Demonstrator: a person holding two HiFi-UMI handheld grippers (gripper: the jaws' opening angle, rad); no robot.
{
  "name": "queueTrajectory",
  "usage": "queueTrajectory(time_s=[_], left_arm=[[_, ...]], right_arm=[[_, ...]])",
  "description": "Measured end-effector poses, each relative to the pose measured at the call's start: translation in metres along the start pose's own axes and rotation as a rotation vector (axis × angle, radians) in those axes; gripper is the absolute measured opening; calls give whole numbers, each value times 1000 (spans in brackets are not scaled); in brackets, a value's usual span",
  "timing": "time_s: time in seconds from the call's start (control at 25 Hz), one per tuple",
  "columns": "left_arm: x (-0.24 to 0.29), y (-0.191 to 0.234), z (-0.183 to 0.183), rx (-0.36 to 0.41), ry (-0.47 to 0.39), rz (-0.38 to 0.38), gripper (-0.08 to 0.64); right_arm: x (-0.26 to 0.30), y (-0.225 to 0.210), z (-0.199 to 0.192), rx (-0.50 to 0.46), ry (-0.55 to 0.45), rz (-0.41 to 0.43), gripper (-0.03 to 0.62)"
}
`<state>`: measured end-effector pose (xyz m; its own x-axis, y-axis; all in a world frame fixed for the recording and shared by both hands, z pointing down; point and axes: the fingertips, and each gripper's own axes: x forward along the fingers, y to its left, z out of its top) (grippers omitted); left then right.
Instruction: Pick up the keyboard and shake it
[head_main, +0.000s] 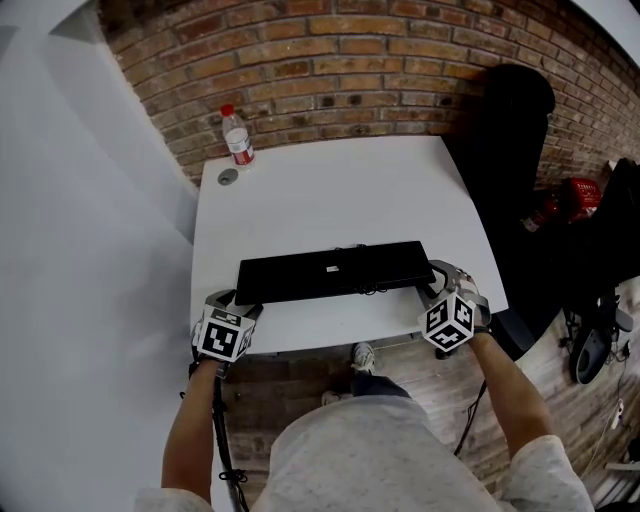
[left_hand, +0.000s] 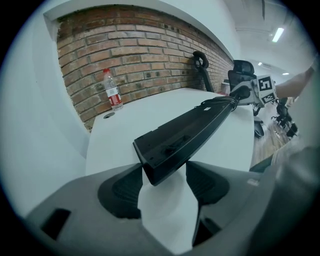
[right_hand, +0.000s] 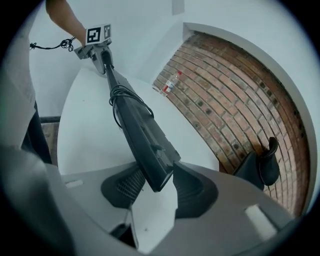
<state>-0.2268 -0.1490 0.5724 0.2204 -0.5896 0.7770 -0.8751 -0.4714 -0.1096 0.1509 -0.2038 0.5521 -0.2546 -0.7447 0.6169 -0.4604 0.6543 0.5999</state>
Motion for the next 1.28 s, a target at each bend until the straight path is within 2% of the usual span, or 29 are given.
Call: queueTrajectory(time_s=[0.52,0.92,1.08,1.28], left_arm=[[2,-20,-15,5,51,-41,299],[3,-26,-19,30,46,-58,321],[1,-29,-19,30,37,-58,324],[-7,-33,-16,1,-2,-55,325]], right_arm=[[4,14,-16,-143,56,-24,200],[-1,23,-22,-221,132,39,215],[-11,25,-31,-207,163,63,226],[-28,27,-30,-138,157,54,222]])
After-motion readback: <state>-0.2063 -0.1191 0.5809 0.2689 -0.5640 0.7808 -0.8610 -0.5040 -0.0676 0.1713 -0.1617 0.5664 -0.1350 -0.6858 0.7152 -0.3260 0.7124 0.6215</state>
